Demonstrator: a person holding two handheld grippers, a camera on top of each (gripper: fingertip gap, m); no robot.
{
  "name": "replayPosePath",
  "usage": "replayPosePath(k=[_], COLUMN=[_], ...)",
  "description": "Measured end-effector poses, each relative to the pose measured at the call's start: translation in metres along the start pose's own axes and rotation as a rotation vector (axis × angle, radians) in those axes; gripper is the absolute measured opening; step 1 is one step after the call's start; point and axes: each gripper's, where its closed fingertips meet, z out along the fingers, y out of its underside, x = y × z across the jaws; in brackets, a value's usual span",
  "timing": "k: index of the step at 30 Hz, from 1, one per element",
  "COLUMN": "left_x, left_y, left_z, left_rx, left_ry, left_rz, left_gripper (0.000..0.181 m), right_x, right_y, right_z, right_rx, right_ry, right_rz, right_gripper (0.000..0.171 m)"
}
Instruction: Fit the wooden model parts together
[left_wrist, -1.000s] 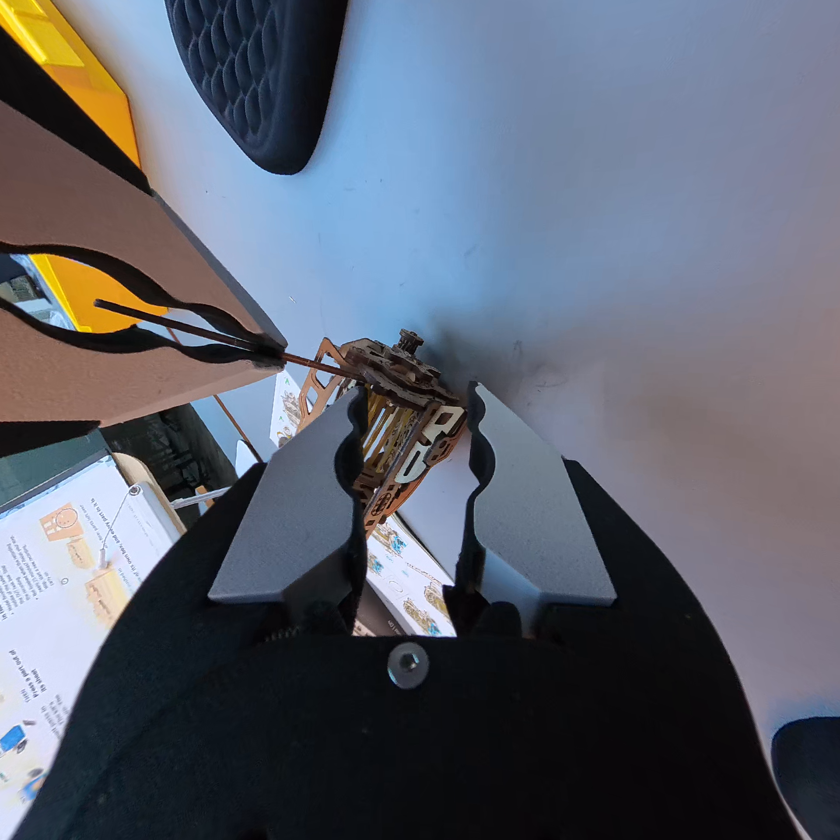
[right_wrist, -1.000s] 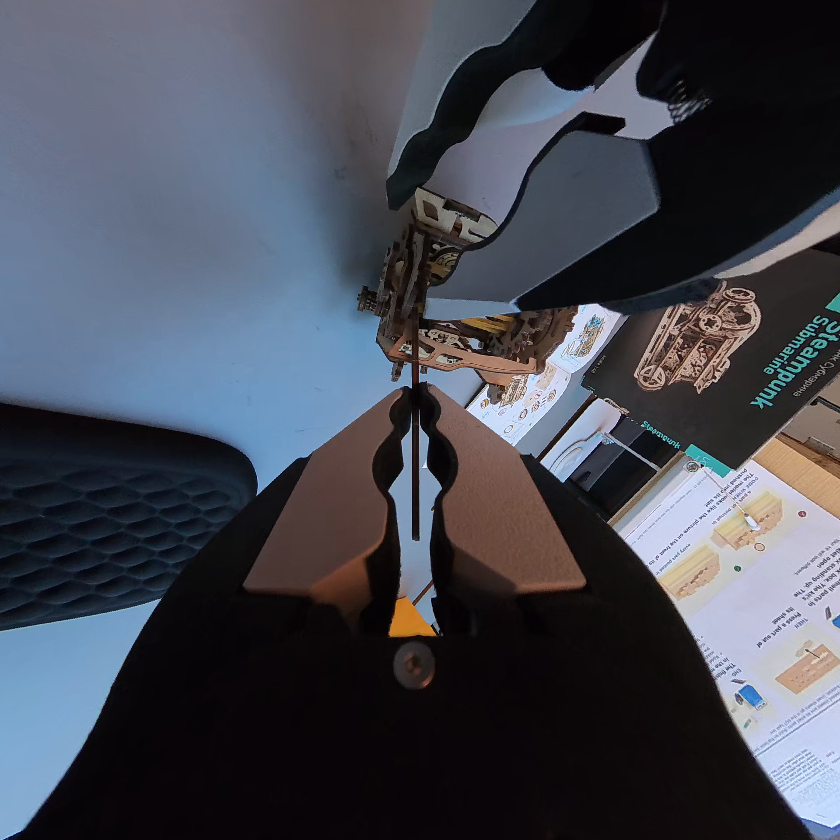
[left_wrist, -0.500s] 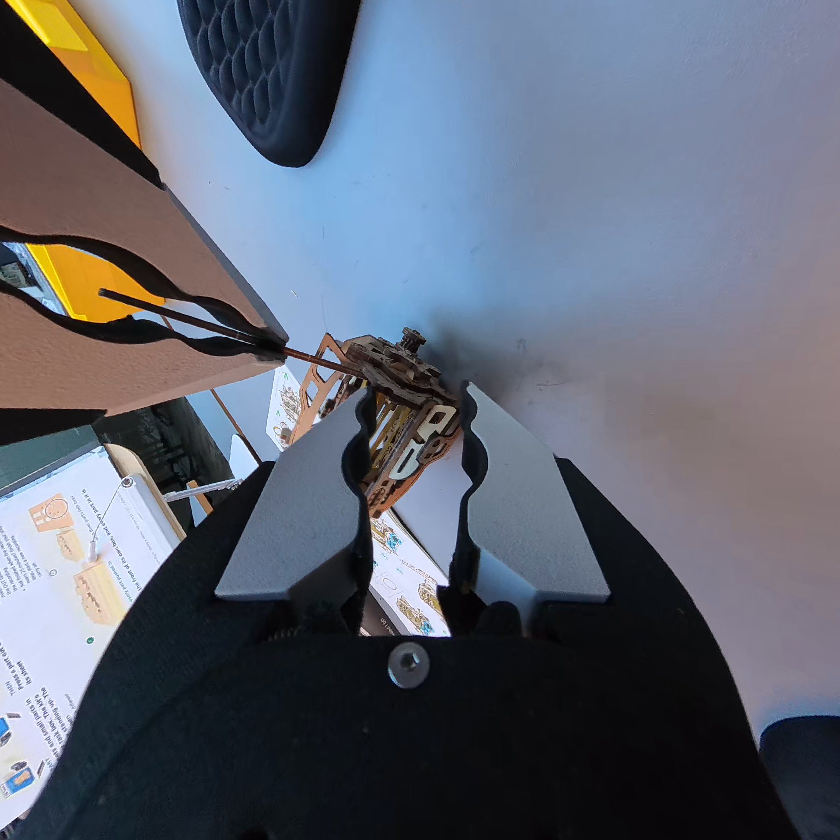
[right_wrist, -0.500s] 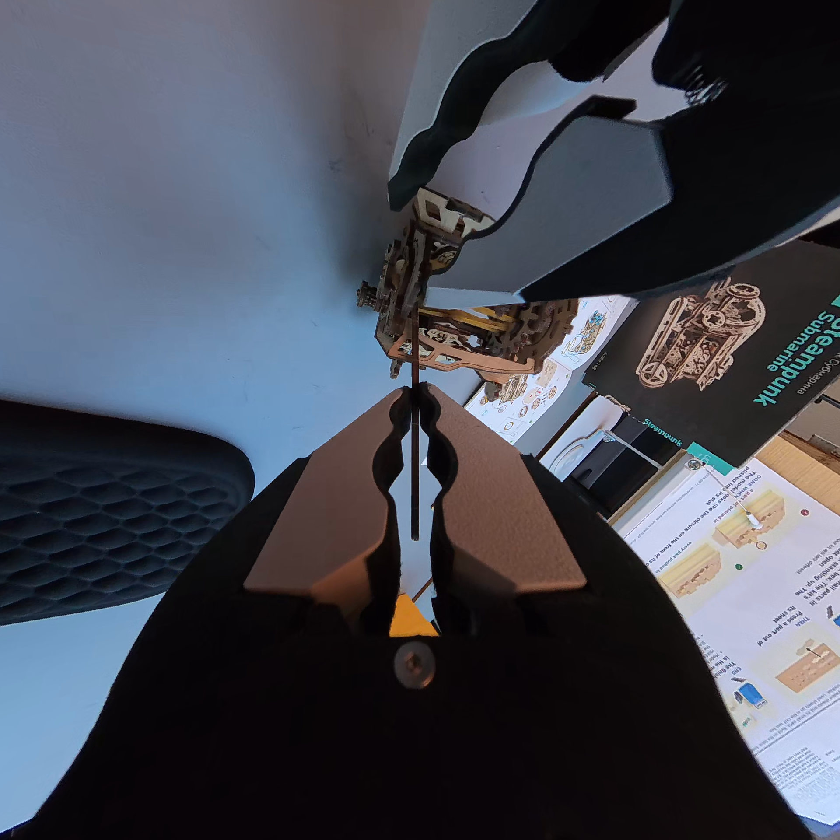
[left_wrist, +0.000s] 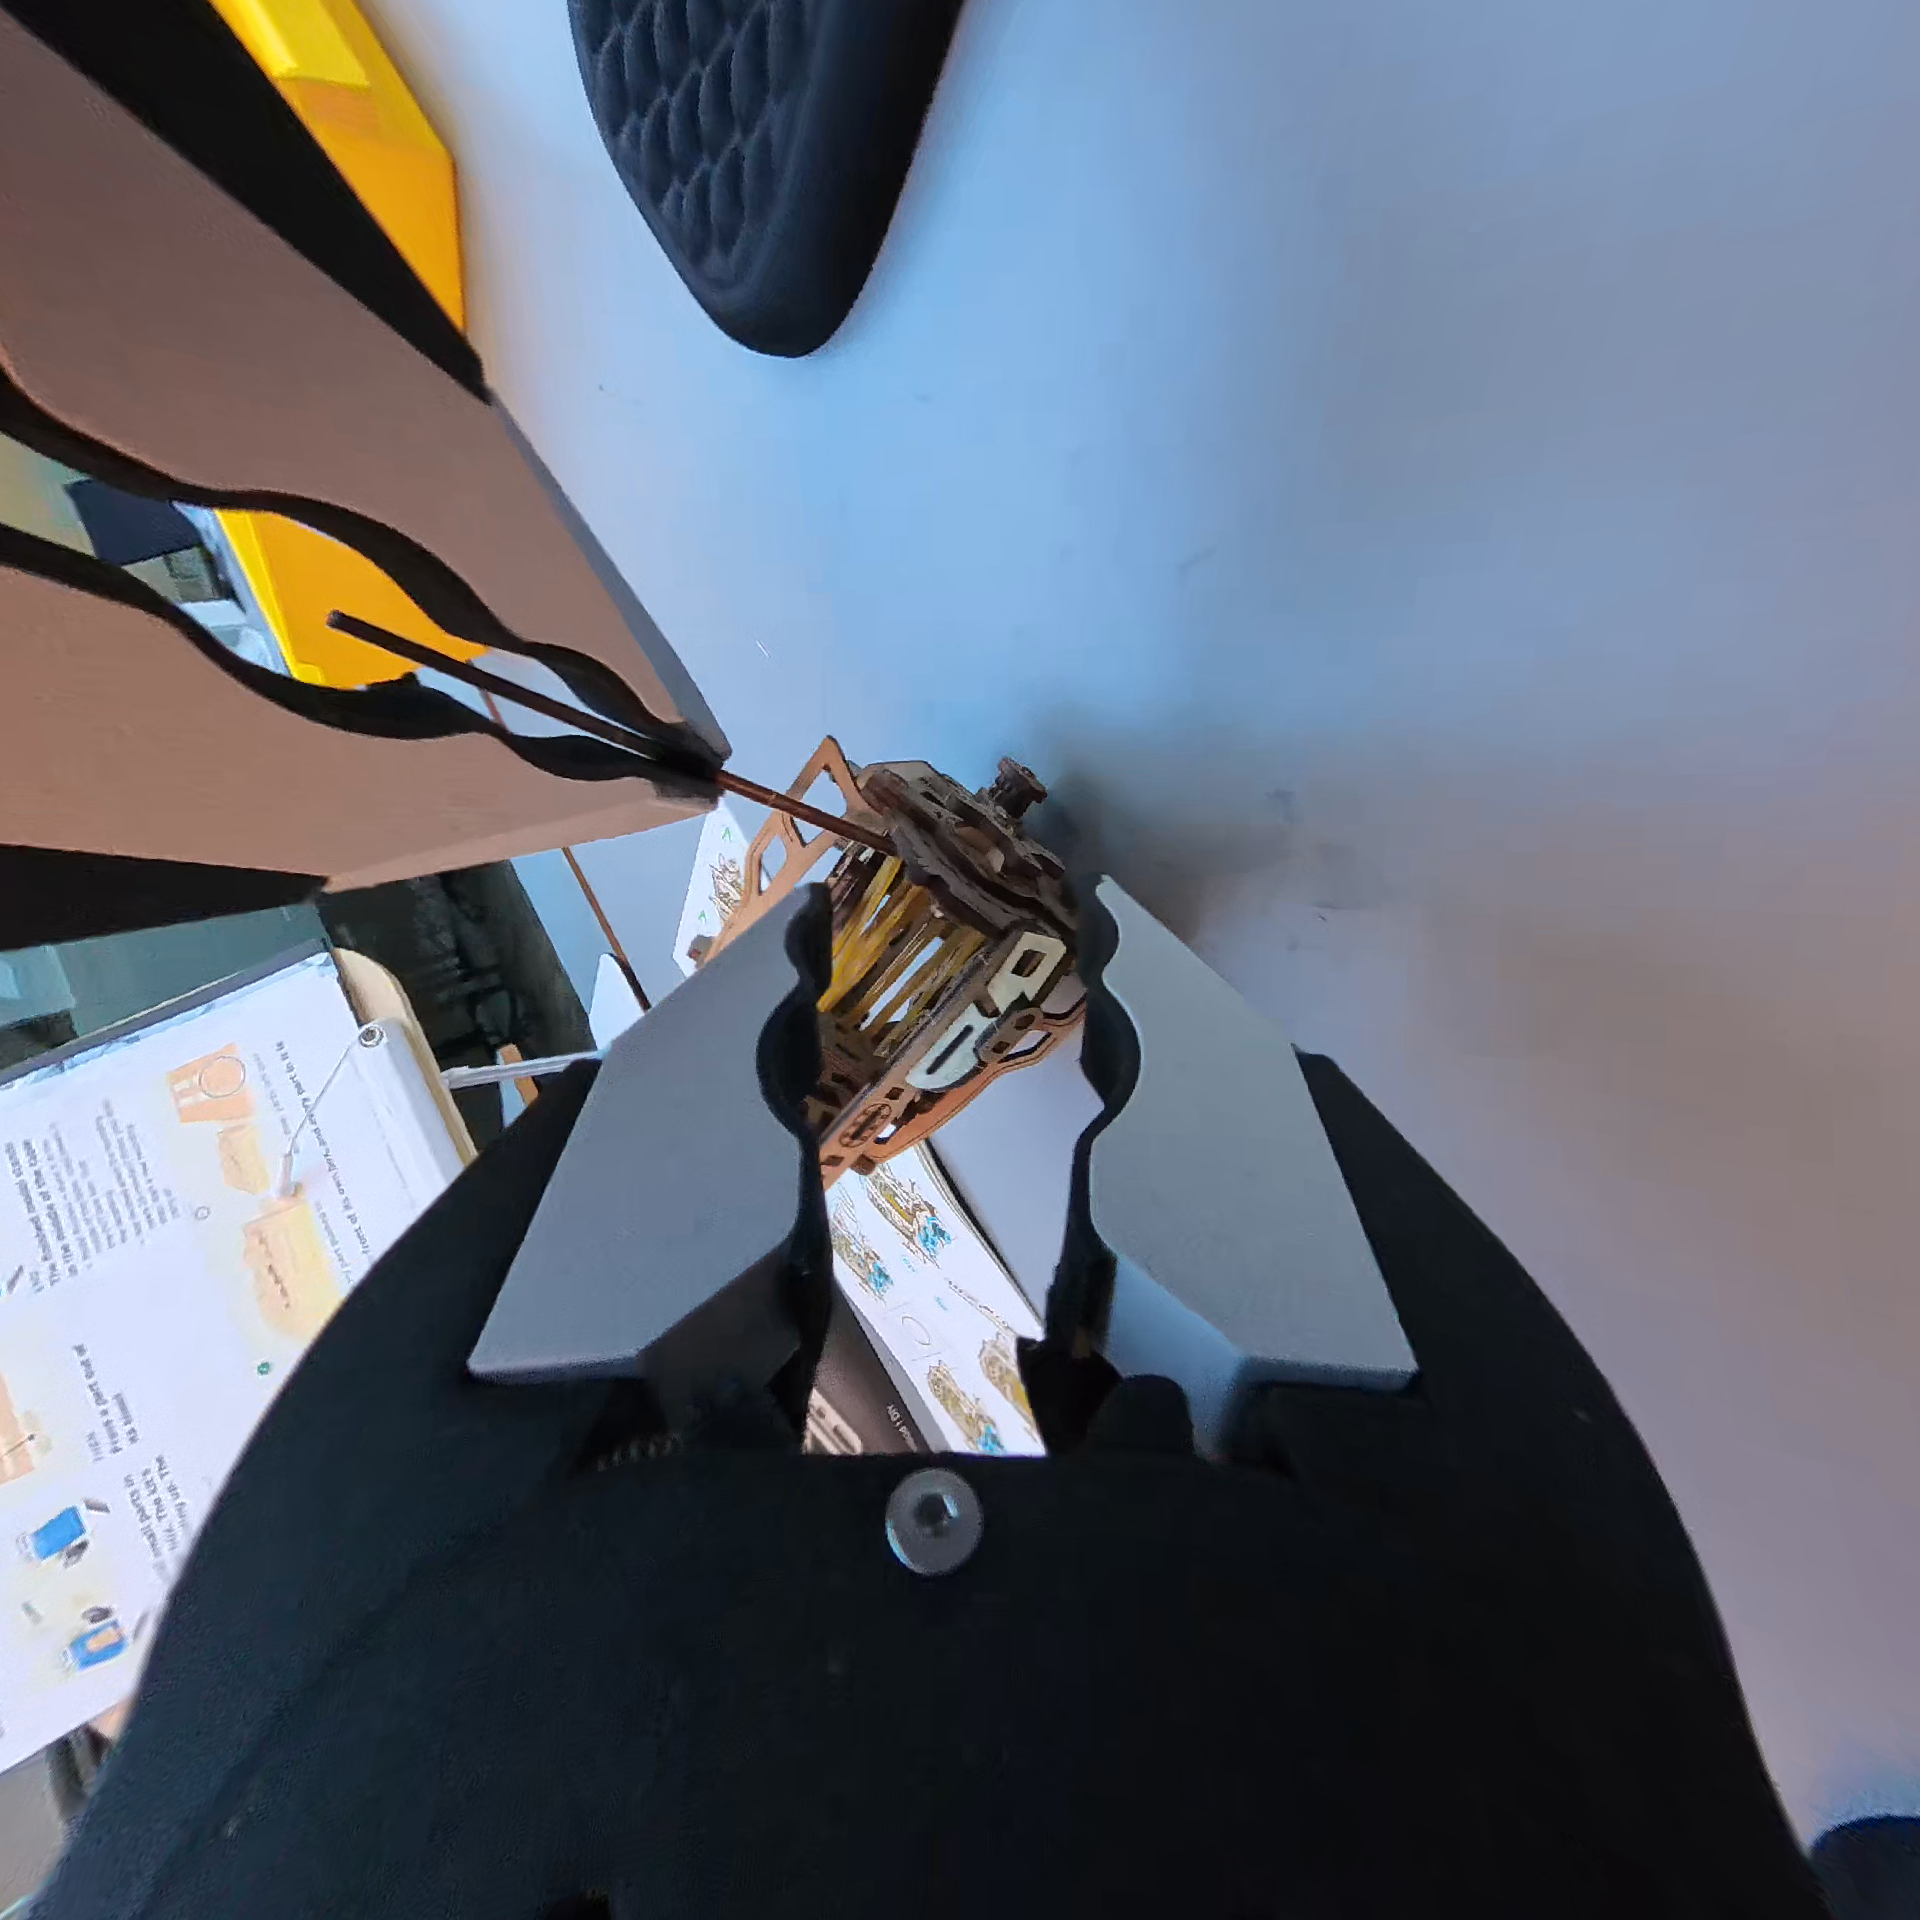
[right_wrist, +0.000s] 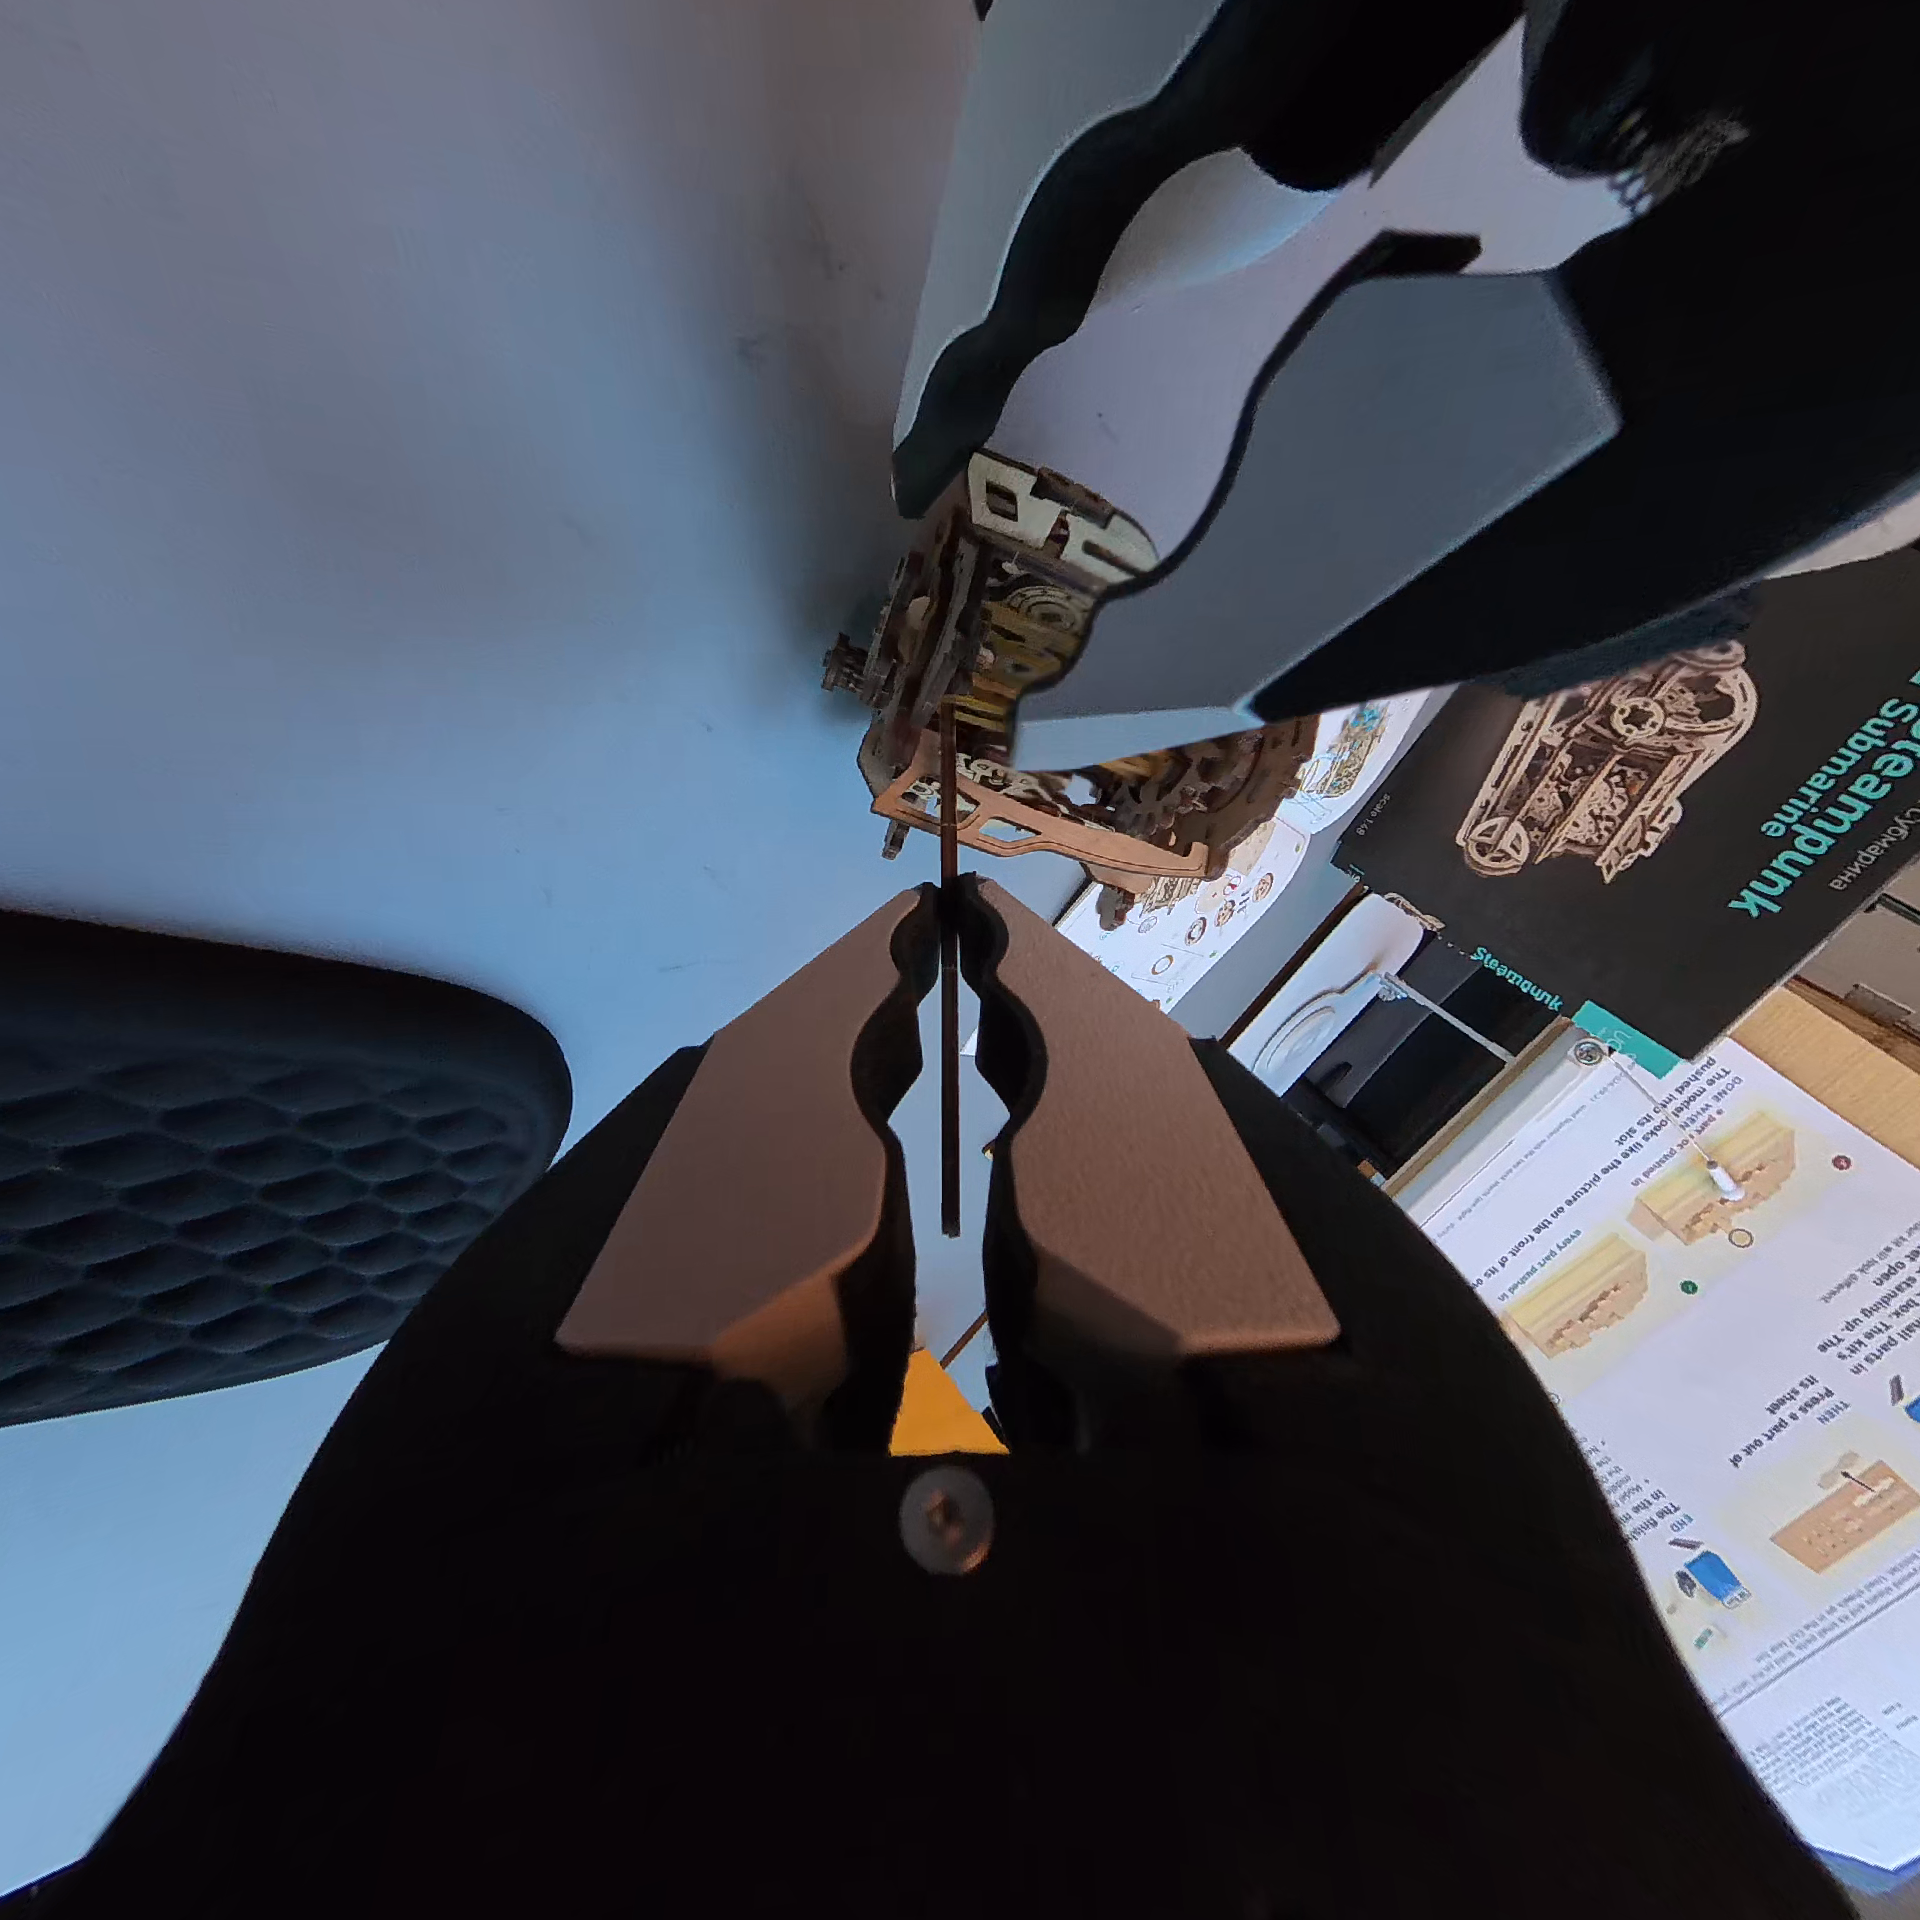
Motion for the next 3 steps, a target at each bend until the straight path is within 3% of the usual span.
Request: replayPosePath(k=[1, 3], left_x=[0.0000, 0.0011], left_y=[0.0008, 0.0011], left_z=[0.0012, 0.0034], left_rx=[-0.004, -0.003], left_ry=[0.007, 0.020], left_rz=[-0.008, 0.009], left_gripper=[0.046, 0.047], right_x=[-0.0001, -0.0001], right_y=[-0.0001, -0.0014], right_z=[0.0003, 0.0001], right_rx=[-0.002, 0.003], right_ry=[0.001, 0.006], right_rz=[-0.002, -0.006], right_gripper=[0.002, 0.002])
